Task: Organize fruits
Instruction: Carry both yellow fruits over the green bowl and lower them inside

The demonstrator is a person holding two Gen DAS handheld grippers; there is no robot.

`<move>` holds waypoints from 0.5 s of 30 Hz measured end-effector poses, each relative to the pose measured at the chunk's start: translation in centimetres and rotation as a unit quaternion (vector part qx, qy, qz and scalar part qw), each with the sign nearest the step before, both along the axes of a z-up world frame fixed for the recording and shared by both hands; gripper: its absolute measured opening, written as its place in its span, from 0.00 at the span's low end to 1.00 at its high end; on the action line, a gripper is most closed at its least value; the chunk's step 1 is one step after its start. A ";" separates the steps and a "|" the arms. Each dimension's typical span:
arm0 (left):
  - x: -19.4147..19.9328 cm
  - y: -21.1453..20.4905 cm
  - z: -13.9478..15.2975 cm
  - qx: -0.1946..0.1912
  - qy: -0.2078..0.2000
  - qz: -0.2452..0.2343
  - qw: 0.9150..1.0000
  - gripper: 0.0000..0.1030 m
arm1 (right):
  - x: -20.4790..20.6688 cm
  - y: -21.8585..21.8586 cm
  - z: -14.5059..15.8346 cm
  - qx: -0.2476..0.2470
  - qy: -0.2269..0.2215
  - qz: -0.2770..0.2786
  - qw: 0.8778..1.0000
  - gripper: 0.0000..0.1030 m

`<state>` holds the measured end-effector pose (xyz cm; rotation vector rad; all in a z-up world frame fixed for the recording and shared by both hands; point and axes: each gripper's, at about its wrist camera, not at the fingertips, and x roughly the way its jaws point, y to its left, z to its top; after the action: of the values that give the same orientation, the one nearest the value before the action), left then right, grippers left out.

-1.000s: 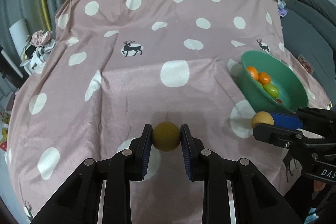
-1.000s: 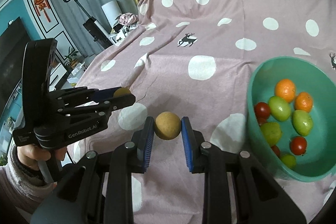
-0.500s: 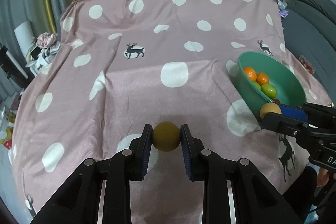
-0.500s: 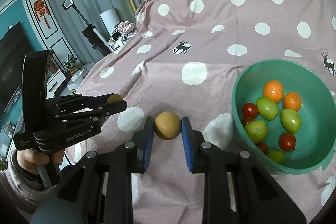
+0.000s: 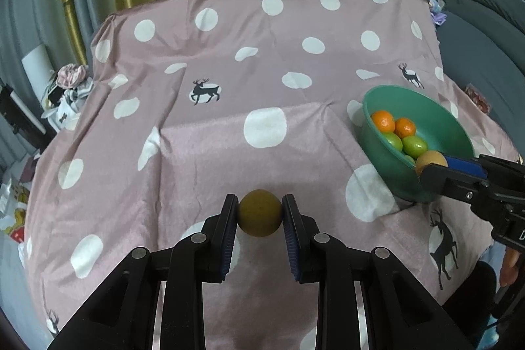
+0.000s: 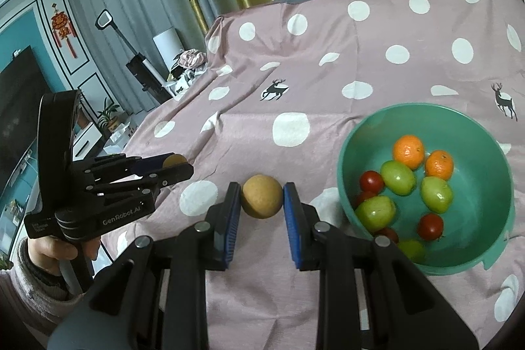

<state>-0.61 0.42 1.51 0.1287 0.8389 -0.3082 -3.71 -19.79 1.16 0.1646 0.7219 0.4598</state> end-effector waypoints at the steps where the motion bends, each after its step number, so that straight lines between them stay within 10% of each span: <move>1: 0.0 -0.1 0.0 0.001 0.000 -0.001 1.000 0.26 | 0.0 -0.3 0.0 0.002 -0.001 -0.003 1.000 0.26; 15: 0.3 -2.8 1.0 0.017 -0.012 -0.019 1.000 0.27 | -0.5 -3.0 0.1 0.020 -0.010 -0.032 0.999 0.26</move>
<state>-0.35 -2.42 2.52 0.1805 0.8188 -0.3272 -4.17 -22.81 1.29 0.2198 0.6868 0.4144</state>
